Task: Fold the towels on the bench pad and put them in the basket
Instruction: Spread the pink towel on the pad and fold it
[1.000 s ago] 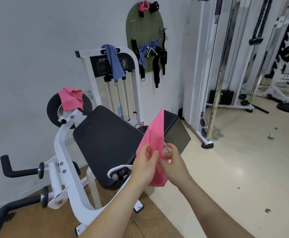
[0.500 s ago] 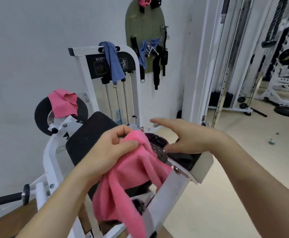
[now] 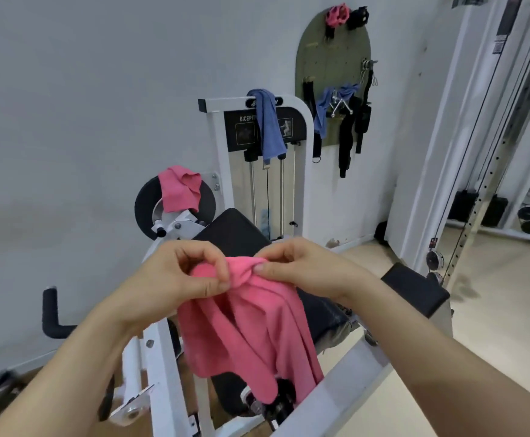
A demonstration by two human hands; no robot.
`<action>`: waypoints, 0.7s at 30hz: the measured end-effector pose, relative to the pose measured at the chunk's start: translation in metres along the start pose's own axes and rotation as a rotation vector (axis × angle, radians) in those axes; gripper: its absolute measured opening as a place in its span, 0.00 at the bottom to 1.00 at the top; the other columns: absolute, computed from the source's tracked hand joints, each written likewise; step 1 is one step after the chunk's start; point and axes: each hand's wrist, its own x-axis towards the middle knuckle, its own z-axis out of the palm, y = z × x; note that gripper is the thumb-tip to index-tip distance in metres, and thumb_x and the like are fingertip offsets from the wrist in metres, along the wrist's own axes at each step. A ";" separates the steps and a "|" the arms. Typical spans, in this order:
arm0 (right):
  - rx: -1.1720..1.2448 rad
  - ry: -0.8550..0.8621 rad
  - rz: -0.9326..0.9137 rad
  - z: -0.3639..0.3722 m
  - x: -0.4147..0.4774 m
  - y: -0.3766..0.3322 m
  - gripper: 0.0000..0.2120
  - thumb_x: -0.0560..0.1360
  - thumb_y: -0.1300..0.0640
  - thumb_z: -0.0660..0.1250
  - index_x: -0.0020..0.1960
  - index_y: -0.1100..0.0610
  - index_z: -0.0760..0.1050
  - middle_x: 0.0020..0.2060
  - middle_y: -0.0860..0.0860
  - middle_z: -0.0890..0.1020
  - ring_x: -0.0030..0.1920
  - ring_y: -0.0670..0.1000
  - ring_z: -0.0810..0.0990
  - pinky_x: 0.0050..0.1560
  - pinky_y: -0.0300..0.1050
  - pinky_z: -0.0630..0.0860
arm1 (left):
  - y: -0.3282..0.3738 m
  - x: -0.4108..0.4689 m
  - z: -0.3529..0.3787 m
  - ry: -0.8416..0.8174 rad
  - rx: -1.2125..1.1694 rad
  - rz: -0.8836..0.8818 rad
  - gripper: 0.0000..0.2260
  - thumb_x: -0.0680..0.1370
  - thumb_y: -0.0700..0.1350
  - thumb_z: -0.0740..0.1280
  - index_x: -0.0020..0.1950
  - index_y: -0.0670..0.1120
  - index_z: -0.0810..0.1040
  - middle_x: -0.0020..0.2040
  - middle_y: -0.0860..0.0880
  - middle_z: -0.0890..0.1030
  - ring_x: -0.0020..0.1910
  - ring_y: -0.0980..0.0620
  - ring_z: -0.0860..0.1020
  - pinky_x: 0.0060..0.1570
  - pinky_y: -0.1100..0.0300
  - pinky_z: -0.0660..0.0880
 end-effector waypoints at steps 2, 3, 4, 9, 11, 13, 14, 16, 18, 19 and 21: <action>-0.107 0.168 -0.114 0.002 0.000 -0.001 0.11 0.80 0.57 0.62 0.57 0.56 0.81 0.50 0.56 0.84 0.52 0.55 0.82 0.59 0.54 0.77 | 0.002 -0.007 0.001 -0.014 -0.006 -0.046 0.13 0.65 0.41 0.77 0.37 0.50 0.73 0.36 0.50 0.75 0.34 0.51 0.71 0.34 0.64 0.71; -0.266 0.262 -0.176 0.003 -0.001 0.001 0.11 0.80 0.56 0.62 0.57 0.53 0.81 0.48 0.54 0.84 0.52 0.54 0.81 0.57 0.54 0.77 | 0.003 -0.010 0.004 -0.028 -0.026 -0.065 0.14 0.66 0.43 0.78 0.39 0.50 0.72 0.37 0.49 0.74 0.34 0.50 0.70 0.34 0.61 0.71; -0.410 0.355 -0.219 0.004 -0.002 0.004 0.11 0.79 0.55 0.63 0.57 0.49 0.81 0.47 0.51 0.82 0.50 0.51 0.80 0.55 0.52 0.76 | 0.005 -0.014 0.008 -0.028 -0.047 -0.080 0.13 0.67 0.47 0.77 0.43 0.50 0.74 0.38 0.45 0.76 0.35 0.46 0.72 0.36 0.55 0.72; -0.232 0.683 -0.344 0.015 -0.019 0.003 0.11 0.76 0.64 0.64 0.52 0.54 0.83 0.44 0.48 0.83 0.47 0.45 0.79 0.51 0.45 0.76 | 0.014 -0.040 0.022 -0.013 -0.016 -0.155 0.14 0.72 0.55 0.74 0.47 0.46 0.85 0.44 0.37 0.83 0.44 0.41 0.82 0.50 0.50 0.78; -0.134 0.579 -0.256 0.023 -0.024 -0.007 0.08 0.76 0.62 0.65 0.48 0.55 0.83 0.41 0.52 0.84 0.43 0.47 0.81 0.50 0.48 0.76 | 0.016 -0.053 0.028 -0.121 -0.028 -0.194 0.20 0.64 0.55 0.80 0.44 0.40 0.83 0.39 0.34 0.79 0.39 0.42 0.78 0.44 0.51 0.75; -0.107 0.464 -0.170 0.032 -0.027 -0.013 0.07 0.76 0.59 0.66 0.44 0.57 0.83 0.39 0.58 0.83 0.39 0.48 0.77 0.45 0.47 0.74 | 0.018 -0.062 0.030 -0.182 -0.021 -0.232 0.24 0.61 0.51 0.83 0.44 0.37 0.78 0.40 0.35 0.77 0.40 0.41 0.76 0.45 0.49 0.74; -0.063 0.424 -0.135 0.034 -0.029 -0.018 0.08 0.76 0.58 0.67 0.43 0.59 0.83 0.36 0.59 0.81 0.38 0.48 0.75 0.43 0.46 0.72 | 0.021 -0.067 0.029 -0.197 -0.019 -0.250 0.25 0.61 0.50 0.83 0.45 0.37 0.75 0.41 0.36 0.77 0.40 0.42 0.76 0.44 0.49 0.75; 0.079 0.323 -0.071 0.032 -0.037 -0.031 0.10 0.76 0.58 0.67 0.42 0.63 0.82 0.35 0.56 0.79 0.37 0.48 0.75 0.43 0.44 0.72 | 0.025 -0.079 0.020 -0.190 -0.018 -0.284 0.26 0.59 0.50 0.84 0.45 0.38 0.75 0.39 0.38 0.77 0.38 0.45 0.76 0.39 0.55 0.76; 0.262 0.153 -0.041 0.027 -0.043 -0.044 0.10 0.76 0.59 0.67 0.39 0.62 0.82 0.34 0.53 0.81 0.35 0.46 0.78 0.39 0.37 0.75 | 0.024 -0.093 0.003 -0.117 -0.022 -0.321 0.26 0.57 0.53 0.83 0.45 0.41 0.79 0.39 0.40 0.80 0.36 0.47 0.78 0.35 0.60 0.77; 0.337 0.077 -0.031 0.025 -0.044 -0.050 0.12 0.76 0.60 0.67 0.36 0.59 0.82 0.32 0.51 0.81 0.32 0.45 0.78 0.35 0.36 0.75 | 0.020 -0.100 -0.007 -0.072 -0.016 -0.331 0.26 0.57 0.56 0.83 0.46 0.42 0.82 0.41 0.42 0.82 0.38 0.48 0.80 0.37 0.60 0.78; 0.432 -0.002 -0.025 0.026 -0.038 -0.056 0.15 0.77 0.59 0.66 0.31 0.56 0.80 0.30 0.50 0.79 0.30 0.45 0.77 0.32 0.36 0.73 | 0.009 -0.111 -0.026 0.052 0.028 -0.343 0.26 0.60 0.60 0.80 0.49 0.43 0.84 0.43 0.43 0.84 0.40 0.48 0.82 0.39 0.60 0.79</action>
